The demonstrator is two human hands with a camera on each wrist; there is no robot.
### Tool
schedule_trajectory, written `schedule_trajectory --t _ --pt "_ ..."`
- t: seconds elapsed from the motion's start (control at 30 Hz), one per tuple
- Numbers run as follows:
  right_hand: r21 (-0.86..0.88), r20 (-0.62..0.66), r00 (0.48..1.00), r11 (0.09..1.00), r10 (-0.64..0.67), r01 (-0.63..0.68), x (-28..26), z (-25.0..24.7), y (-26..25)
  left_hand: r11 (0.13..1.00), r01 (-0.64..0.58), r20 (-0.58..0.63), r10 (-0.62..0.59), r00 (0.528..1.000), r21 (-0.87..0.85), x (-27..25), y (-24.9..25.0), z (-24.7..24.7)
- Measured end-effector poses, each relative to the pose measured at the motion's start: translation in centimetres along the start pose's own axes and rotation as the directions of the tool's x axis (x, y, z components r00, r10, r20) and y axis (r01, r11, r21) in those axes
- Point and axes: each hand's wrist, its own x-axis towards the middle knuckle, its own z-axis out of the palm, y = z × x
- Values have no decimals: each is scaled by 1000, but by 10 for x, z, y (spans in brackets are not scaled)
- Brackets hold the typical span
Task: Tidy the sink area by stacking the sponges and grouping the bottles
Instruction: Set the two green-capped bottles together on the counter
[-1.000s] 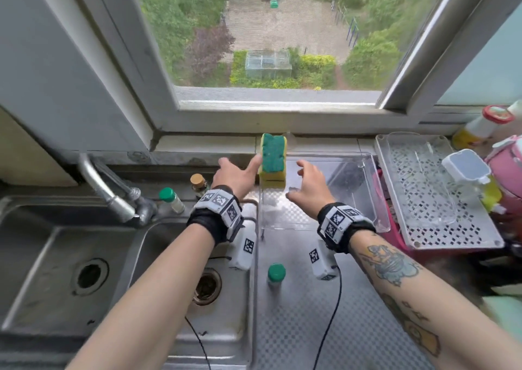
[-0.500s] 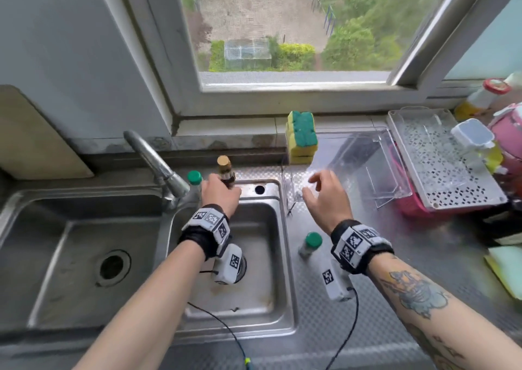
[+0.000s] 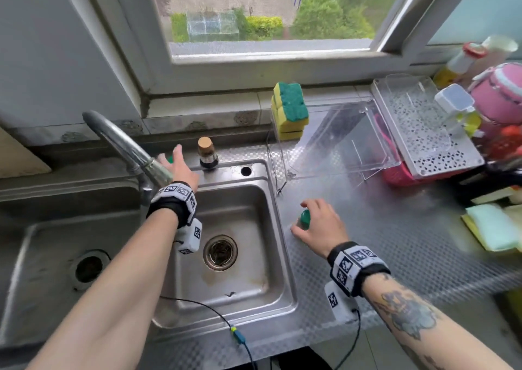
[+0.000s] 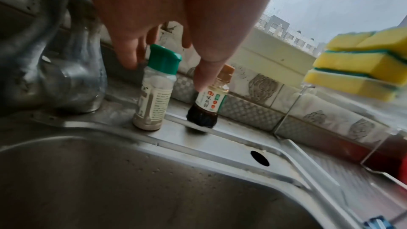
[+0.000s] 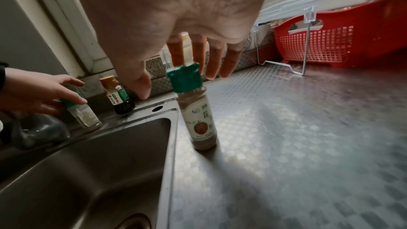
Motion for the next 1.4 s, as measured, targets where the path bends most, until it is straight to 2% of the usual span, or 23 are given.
schedule_trajectory --t 0.13,0.27,0.4,0.5,0.7,0.87,1.1,1.2,1.4 --pt "-21 76 993 996 88 -86 3 5 5 999 -21 -57 22 998 32 11 3 8" --pt "-29 100 988 992 121 -119 6 7 6 994 -37 -21 40 999 107 2 4 3" --pt "-21 97 990 995 102 -100 7 5 9 987 -126 -48 132 990 99 -30 4 5" --pt "15 84 991 995 100 -102 10 -3 14 980 -195 15 195 981 47 -69 19 11" --pt "94 41 987 983 157 -160 16 -28 49 938 -345 196 332 923 37 -154 69 37" --pt "102 13 961 956 275 -275 25 -55 104 890 -454 310 442 842 -36 -201 125 90" --pt "106 -50 919 917 392 -385 47 -84 168 837 -546 386 514 766 -33 -220 196 161" --pt "99 -60 922 921 383 -376 57 -90 186 830 -557 402 523 751 -40 -220 217 187" --pt "68 -50 953 953 298 -295 71 -91 192 817 -576 388 542 746 -33 -219 245 204"
